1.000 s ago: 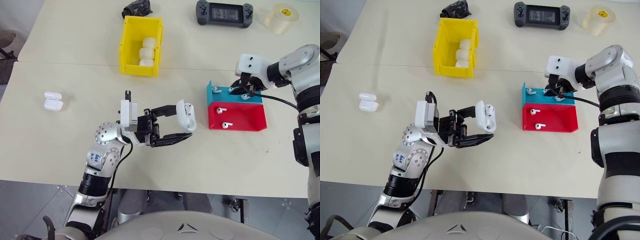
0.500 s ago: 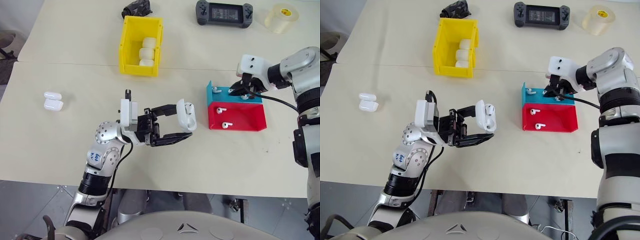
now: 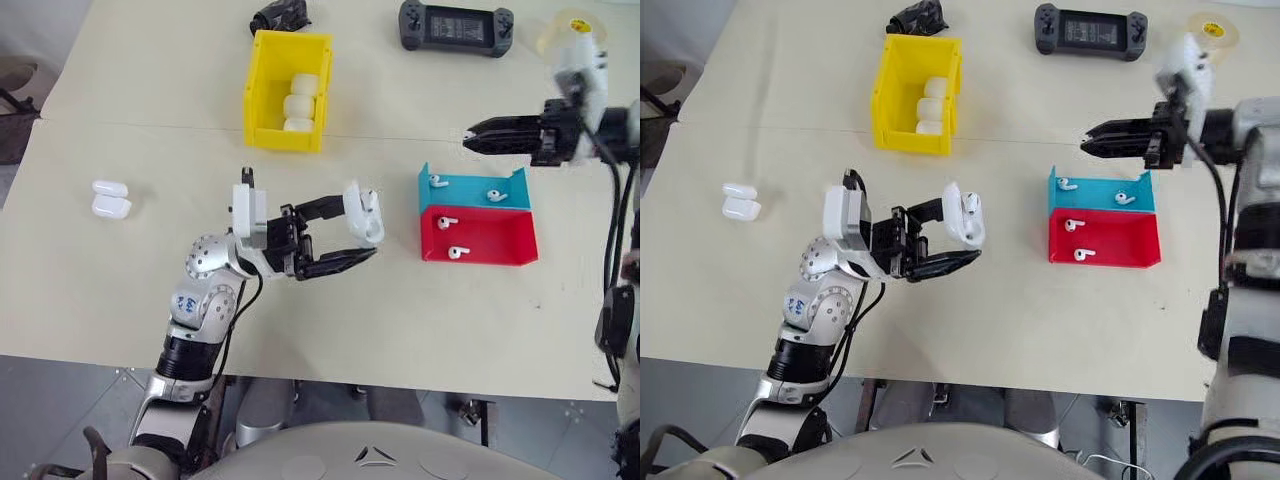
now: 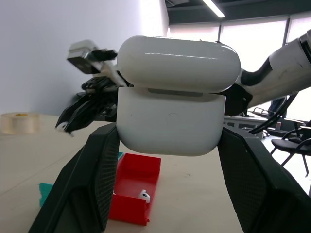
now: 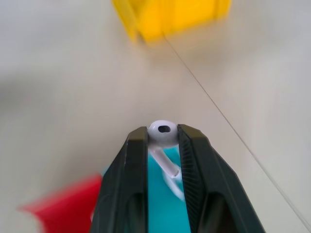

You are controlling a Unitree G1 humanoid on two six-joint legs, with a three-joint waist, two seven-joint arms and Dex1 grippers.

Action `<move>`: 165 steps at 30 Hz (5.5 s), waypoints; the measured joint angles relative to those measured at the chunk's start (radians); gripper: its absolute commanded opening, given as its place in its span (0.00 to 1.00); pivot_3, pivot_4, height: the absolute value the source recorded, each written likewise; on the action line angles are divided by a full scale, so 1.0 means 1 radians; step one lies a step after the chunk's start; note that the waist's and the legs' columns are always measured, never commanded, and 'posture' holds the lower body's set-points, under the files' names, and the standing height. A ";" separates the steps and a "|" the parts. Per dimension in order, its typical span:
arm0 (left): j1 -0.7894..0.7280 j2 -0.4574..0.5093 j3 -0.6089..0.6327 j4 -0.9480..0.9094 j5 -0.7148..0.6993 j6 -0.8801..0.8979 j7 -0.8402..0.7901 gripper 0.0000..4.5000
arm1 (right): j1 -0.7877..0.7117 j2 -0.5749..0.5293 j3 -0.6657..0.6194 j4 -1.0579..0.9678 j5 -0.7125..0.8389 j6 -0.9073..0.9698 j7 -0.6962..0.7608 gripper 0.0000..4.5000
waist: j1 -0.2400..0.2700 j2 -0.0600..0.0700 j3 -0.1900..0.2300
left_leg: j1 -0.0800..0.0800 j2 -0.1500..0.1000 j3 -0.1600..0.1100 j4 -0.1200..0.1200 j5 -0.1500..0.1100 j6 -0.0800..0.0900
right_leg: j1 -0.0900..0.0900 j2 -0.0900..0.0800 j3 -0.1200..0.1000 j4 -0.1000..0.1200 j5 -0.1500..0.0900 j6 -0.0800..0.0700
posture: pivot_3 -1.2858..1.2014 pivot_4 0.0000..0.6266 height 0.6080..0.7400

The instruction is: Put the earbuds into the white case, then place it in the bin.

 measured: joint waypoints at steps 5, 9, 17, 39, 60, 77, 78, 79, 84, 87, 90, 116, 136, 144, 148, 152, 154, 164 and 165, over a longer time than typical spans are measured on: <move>-0.065 -0.005 0.020 0.076 -0.002 0.000 -0.016 0.60 | 0.196 0.160 -0.268 -0.382 0.346 0.438 -0.230 0.11 | 0.005 0.000 0.000 | -0.001 0.000 -0.001 0.001 0.000 0.000 | 0.000 0.000 -0.001 0.001 0.000 0.000 | 0.52 0.24 1.00; -0.100 -0.008 0.020 0.106 0.001 -0.004 -0.035 0.60 | 0.273 0.322 -0.437 -0.571 0.579 0.662 -0.454 0.11 | 0.003 0.000 0.000 | -0.001 0.000 0.000 0.001 0.000 0.000 | -0.001 0.000 0.000 0.004 0.000 0.000 | 0.52 0.24 1.00; -0.119 -0.016 0.016 0.129 0.013 -0.008 -0.050 0.60 | 0.365 0.500 -0.566 -0.723 1.029 0.724 -0.867 0.11 | 0.001 0.000 0.000 | 0.000 -0.001 0.000 0.000 0.000 0.000 | -0.001 0.000 0.001 0.008 0.000 0.000 | 0.52 0.24 1.00; -0.147 -0.082 -0.008 0.151 0.047 -0.008 -0.024 0.60 | 0.629 0.392 -0.203 -0.882 1.386 0.299 -1.141 0.11 | 0.000 0.000 0.000 | 0.000 0.000 0.001 0.000 0.000 0.001 | -0.001 0.001 0.003 0.003 0.000 0.000 | 0.52 0.24 1.00; -0.150 -0.097 -0.005 0.158 0.064 0.003 -0.006 0.60 | 0.678 0.296 -0.101 -0.924 1.164 0.133 -0.970 0.11 | 0.003 0.000 0.000 | 0.000 0.000 0.001 -0.001 0.000 0.001 | -0.001 0.001 0.002 0.000 0.000 0.000 | 0.52 0.24 1.00; -0.181 -0.132 0.036 0.151 0.048 0.002 0.009 0.60 | 0.691 0.277 -0.031 -0.911 1.112 0.130 -0.952 0.90 | 0.004 -0.001 0.000 | 0.000 -0.001 0.001 -0.001 0.000 0.001 | 0.000 0.001 0.002 0.000 0.000 0.000 | 0.52 0.24 1.00; -0.181 -0.132 0.034 0.151 0.048 0.002 0.008 0.60 | 0.691 0.277 -0.034 -0.911 1.111 0.127 -0.950 0.98 | 0.003 -0.001 0.000 | 0.000 -0.001 0.001 -0.001 0.000 0.001 | 0.000 0.001 0.002 0.000 0.000 0.000 | 0.52 0.24 1.00; -0.181 -0.132 0.033 0.151 0.048 0.002 0.007 0.60 | 0.691 0.277 -0.035 -0.911 1.107 0.123 -0.949 0.99 | 0.003 -0.001 0.000 | 0.000 -0.001 0.001 -0.001 0.000 0.001 | 0.000 0.001 0.002 -0.001 0.000 0.000 | 0.52 0.24 1.00; -0.179 -0.127 0.032 0.151 0.048 0.003 0.003 0.60 | 0.694 0.266 -0.045 -0.910 1.098 0.121 -0.939 0.99 | 0.003 -0.001 0.000 | 0.000 0.000 0.000 -0.001 0.000 0.001 | 0.000 0.001 0.002 -0.001 0.000 0.000 | 0.52 0.24 1.00; -0.166 -0.112 0.034 0.150 0.048 0.007 -0.002 0.60 | 0.718 0.227 -0.084 -0.901 1.080 0.120 -0.915 0.99 | 0.003 -0.001 0.000 | -0.001 0.000 0.000 -0.001 0.000 0.002 | 0.000 0.001 0.002 -0.001 0.000 0.000 | 0.52 0.24 1.00; -0.160 -0.100 0.038 0.147 0.047 0.013 -0.003 0.60 | 0.732 0.210 -0.115 -0.897 1.060 0.110 -0.888 0.95 | 0.004 -0.001 0.000 | 0.000 0.000 0.000 -0.001 0.000 0.001 | 0.000 0.001 0.002 -0.001 0.000 0.000 | 0.52 0.24 1.00; -0.152 -0.054 0.020 0.172 0.079 0.001 -0.022 0.60 | 0.677 0.038 -0.114 -0.981 0.950 0.083 -0.635 0.01 | 0.005 -0.002 0.001 | 0.000 0.000 0.000 -0.001 0.000 0.001 | 0.001 0.001 0.001 -0.001 0.000 0.000 | 0.52 0.24 1.00; -0.128 -0.055 -0.006 0.167 0.090 -0.002 -0.037 0.60 | 0.613 0.074 -0.022 -0.927 0.894 0.084 -0.641 0.01 | 0.005 -0.002 0.001 | 0.000 0.000 0.000 -0.001 0.000 0.001 | 0.001 0.000 0.001 -0.001 0.000 0.000 | 0.52 0.24 1.00; -0.119 -0.053 -0.010 0.150 0.085 0.004 -0.053 0.60 | 0.607 0.058 -0.041 -0.883 0.892 0.085 -0.611 0.01 | 0.005 -0.002 0.001 | 0.000 0.000 0.000 -0.001 0.000 0.001 | 0.001 0.000 0.001 -0.001 0.000 0.000 | 0.52 0.24 1.00; -0.119 -0.053 -0.010 0.149 0.083 0.005 -0.060 0.60 | 0.606 0.055 -0.043 -0.874 0.892 0.094 -0.605 0.01 | 0.005 -0.002 0.001 | 0.000 0.000 0.000 -0.001 0.000 0.001 | 0.001 0.000 0.001 -0.001 0.000 0.000 | 0.52 0.24 1.00; -0.118 -0.052 -0.009 0.149 0.083 0.006 -0.068 0.60 | 0.606 0.047 -0.046 -0.868 0.892 0.102 -0.590 0.01 | 0.005 -0.002 0.001 | 0.000 0.000 0.000 -0.001 0.000 0.001 | 0.001 0.000 0.001 -0.001 0.000 0.000 | 0.52 0.24 1.00; -0.118 -0.053 -0.009 0.149 0.083 0.006 -0.069 0.60 | 0.606 0.043 -0.046 -0.868 0.892 0.104 -0.586 0.01 | 0.005 -0.002 0.001 | 0.000 0.000 0.000 -0.001 0.000 0.001 | 0.001 0.000 0.001 -0.001 0.000 0.000 | 0.52 0.24 1.00; -0.079 -0.027 0.010 0.140 0.076 0.006 -0.071 0.60 | 0.630 -0.031 -0.142 -0.771 0.838 0.112 -0.581 0.05 | 0.005 -0.002 0.001 | 0.000 0.000 0.000 -0.001 0.000 0.002 | 0.001 0.000 0.001 -0.001 0.000 0.000 | 0.52 0.24 1.00; -0.075 -0.024 0.011 0.140 0.074 0.006 -0.071 0.60 | 0.632 -0.034 -0.154 -0.754 0.828 0.109 -0.580 0.09 | 0.005 -0.002 0.001 | 0.000 0.000 0.000 -0.001 0.000 0.001 | 0.001 0.000 0.001 -0.001 0.000 0.000 | 0.52 0.24 1.00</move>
